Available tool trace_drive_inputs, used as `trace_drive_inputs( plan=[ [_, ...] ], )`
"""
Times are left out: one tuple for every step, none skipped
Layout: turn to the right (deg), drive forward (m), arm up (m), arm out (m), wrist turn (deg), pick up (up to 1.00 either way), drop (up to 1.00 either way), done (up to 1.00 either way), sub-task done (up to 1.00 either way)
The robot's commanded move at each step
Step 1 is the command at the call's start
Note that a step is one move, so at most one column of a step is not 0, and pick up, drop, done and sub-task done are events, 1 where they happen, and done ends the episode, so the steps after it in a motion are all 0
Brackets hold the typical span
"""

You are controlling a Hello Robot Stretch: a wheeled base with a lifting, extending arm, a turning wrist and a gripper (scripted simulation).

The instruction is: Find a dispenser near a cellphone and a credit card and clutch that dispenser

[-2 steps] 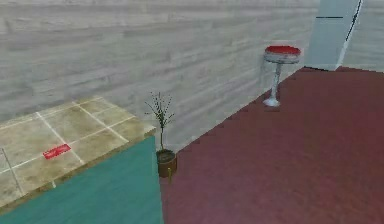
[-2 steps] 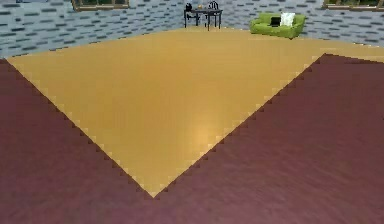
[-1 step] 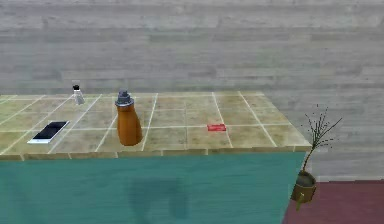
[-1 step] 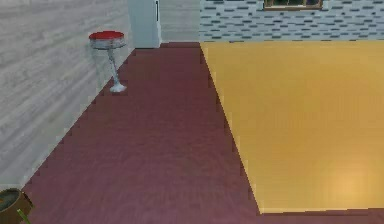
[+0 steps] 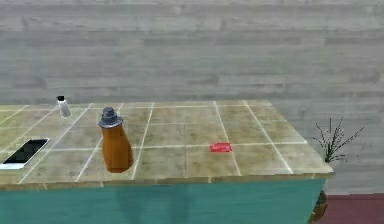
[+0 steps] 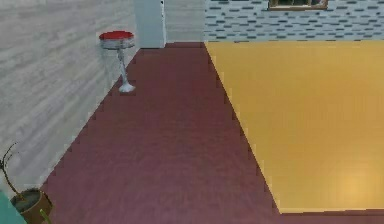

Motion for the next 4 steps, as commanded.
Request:
trace_drive_inputs(
  plan=[
    [-45.0,0.00,0.00,0.00,0.0,0.00,0.00,0.00,0.00],
    [-45.0,0.00,0.00,0.00,0.0,0.00,0.00,0.00,0.00],
    [-21.0,0.00,0.00,0.00,0.0,0.00,0.00,0.00,0.00],
    [0.0,0.00,0.50,0.00,0.0,0.00,0.00,0.00,0.00]
  ],
)
